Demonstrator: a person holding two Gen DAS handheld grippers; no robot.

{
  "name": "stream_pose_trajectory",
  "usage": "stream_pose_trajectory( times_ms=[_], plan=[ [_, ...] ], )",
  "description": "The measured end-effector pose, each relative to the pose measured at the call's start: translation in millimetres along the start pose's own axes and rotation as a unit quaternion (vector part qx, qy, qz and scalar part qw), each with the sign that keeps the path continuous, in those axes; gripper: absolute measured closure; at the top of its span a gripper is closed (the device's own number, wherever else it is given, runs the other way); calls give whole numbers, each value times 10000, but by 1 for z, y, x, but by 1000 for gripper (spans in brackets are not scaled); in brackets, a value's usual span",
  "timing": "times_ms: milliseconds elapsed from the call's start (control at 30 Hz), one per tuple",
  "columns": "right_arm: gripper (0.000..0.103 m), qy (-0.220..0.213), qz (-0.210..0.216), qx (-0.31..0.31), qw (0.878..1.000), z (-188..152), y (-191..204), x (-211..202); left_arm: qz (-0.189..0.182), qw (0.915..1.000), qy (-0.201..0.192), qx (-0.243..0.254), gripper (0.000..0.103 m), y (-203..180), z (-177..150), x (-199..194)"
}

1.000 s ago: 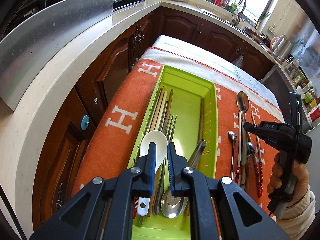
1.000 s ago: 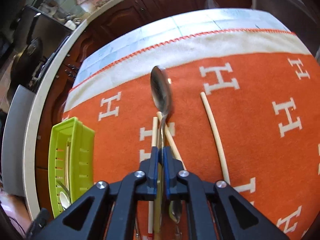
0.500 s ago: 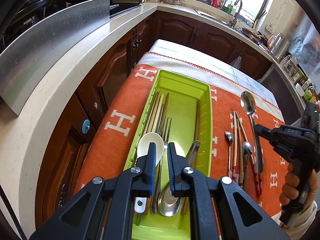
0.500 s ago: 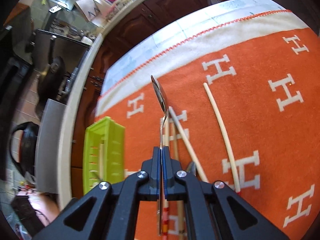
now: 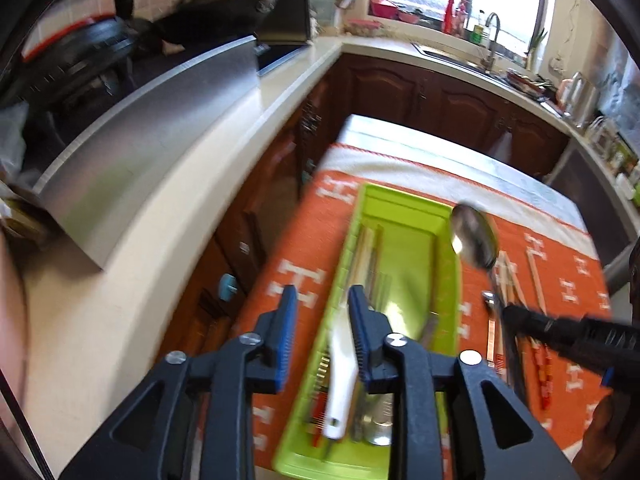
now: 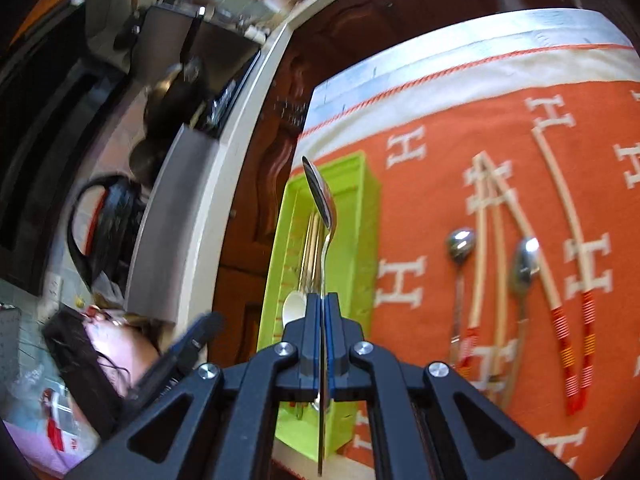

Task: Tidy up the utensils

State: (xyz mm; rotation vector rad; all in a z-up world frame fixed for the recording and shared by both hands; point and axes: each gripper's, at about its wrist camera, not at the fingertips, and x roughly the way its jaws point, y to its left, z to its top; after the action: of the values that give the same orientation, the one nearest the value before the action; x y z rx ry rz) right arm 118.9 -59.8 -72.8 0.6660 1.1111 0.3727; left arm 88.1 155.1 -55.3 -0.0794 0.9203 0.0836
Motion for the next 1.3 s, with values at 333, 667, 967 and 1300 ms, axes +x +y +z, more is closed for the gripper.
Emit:
stream_pose_trajectory(
  times_ms=[333, 667, 967, 1300],
  plan=[
    [94, 814, -333, -79, 9961, -25, 13, 51, 142, 9999, 35, -7, 48, 9, -3, 6],
    [93, 226, -460, -783, 9956, -24, 15, 1, -133, 9997, 134, 152, 48, -13, -7, 5],
    [93, -523, -1096, -1165, 9857, -22, -13, -64, -943, 9939, 146, 555, 38, -64, -13, -17],
    [92, -1115, -1722, -1145, 9720, -19, -59, -117, -1654, 9775, 456, 1226, 37, -146, -30, -8]
  ],
)
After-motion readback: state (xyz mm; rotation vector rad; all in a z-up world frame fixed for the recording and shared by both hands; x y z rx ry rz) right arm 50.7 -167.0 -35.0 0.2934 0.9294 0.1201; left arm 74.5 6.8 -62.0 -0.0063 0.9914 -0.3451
